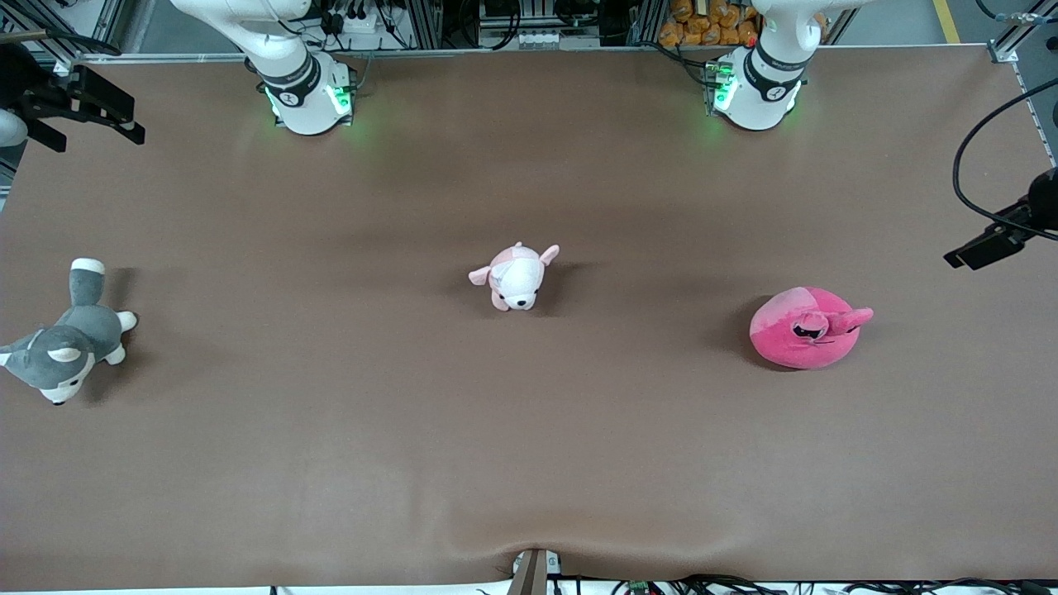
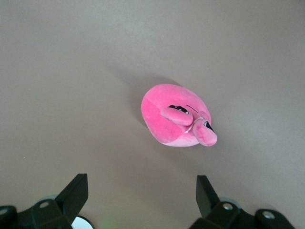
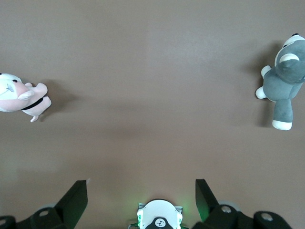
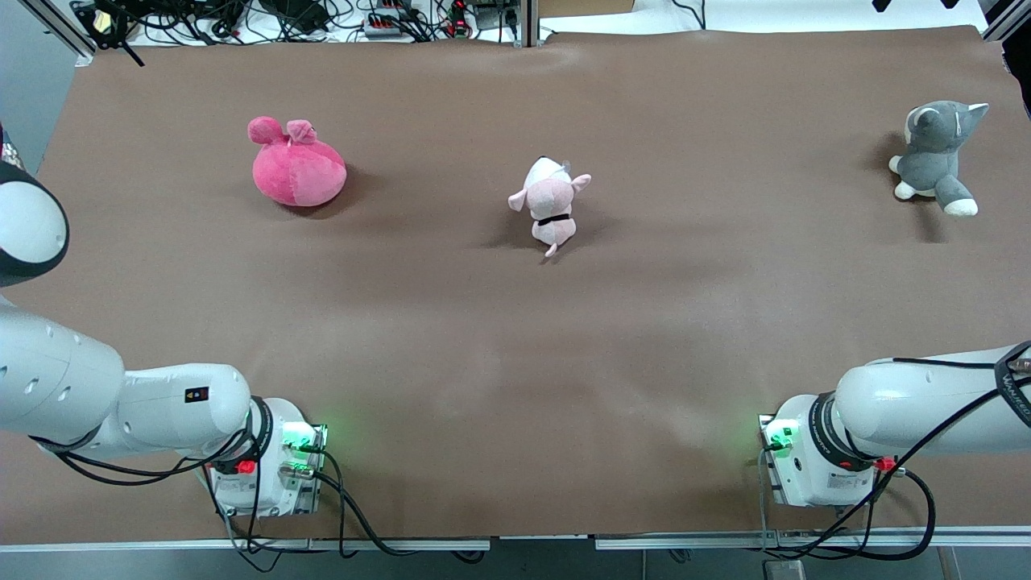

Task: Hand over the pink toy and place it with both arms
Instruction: 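Move the left gripper down toward the pink plush toy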

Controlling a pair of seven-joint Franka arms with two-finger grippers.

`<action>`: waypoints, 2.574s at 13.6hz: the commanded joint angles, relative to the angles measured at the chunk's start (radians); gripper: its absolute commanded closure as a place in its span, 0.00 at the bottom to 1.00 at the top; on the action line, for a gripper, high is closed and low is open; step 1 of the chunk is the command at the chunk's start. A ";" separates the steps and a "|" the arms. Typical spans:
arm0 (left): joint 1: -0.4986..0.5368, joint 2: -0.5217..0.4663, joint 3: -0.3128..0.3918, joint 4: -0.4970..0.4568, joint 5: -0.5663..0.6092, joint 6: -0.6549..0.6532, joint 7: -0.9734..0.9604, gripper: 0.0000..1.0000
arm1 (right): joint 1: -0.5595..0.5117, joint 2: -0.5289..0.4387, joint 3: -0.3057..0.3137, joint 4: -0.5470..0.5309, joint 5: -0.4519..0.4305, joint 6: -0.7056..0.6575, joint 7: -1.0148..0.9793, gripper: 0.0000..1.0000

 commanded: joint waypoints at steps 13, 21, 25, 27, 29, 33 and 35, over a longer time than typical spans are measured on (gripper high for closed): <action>-0.032 0.068 -0.020 0.006 -0.022 0.007 -0.553 0.00 | -0.021 0.013 0.011 0.018 0.014 -0.004 0.006 0.00; -0.008 0.106 -0.018 -0.002 -0.031 0.025 -0.857 0.00 | -0.022 0.013 0.013 0.018 0.014 -0.004 0.006 0.00; -0.008 0.135 -0.015 -0.013 -0.019 0.027 -0.897 0.00 | -0.022 0.013 0.011 0.018 0.014 -0.004 0.006 0.00; -0.012 0.148 -0.015 -0.013 -0.002 0.027 -0.900 0.00 | -0.021 0.013 0.011 0.018 0.014 -0.004 0.006 0.00; -0.015 0.160 -0.017 -0.013 0.030 0.030 -0.923 0.00 | -0.021 0.013 0.013 0.018 0.014 -0.004 0.006 0.00; -0.015 0.178 -0.017 -0.011 0.033 0.036 -0.923 0.00 | -0.021 0.013 0.011 0.018 0.014 -0.004 0.006 0.00; -0.017 0.186 -0.017 -0.013 0.033 0.036 -0.925 0.00 | -0.021 0.013 0.013 0.018 0.014 -0.004 0.006 0.00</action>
